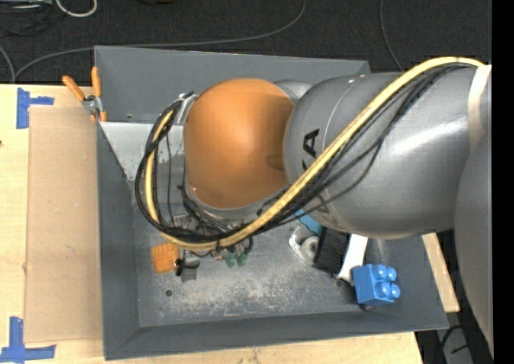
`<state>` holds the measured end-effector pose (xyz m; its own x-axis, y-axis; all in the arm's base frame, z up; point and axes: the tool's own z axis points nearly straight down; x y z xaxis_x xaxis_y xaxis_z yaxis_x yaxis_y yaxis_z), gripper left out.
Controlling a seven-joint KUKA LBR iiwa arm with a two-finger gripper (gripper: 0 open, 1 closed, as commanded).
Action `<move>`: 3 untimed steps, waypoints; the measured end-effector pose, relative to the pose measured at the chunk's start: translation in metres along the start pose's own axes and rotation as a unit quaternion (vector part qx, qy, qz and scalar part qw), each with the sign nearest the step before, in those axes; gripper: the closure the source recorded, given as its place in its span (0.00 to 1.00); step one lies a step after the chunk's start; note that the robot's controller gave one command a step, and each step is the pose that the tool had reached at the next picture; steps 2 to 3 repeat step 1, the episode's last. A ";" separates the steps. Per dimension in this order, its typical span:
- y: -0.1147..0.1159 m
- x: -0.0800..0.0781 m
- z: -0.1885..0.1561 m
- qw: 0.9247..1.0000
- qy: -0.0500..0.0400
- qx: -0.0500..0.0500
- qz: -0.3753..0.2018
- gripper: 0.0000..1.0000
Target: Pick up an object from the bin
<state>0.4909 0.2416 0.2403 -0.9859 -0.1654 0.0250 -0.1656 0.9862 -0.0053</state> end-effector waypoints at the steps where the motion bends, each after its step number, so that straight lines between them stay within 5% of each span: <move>1: 0.000 -0.008 0.074 1.000 -0.002 0.000 -0.030 1.00; 3: 0.000 -0.008 0.074 1.000 -0.002 0.000 -0.030 1.00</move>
Offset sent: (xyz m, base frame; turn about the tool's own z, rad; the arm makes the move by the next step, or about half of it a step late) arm 0.0166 0.0056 -0.0202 0.0016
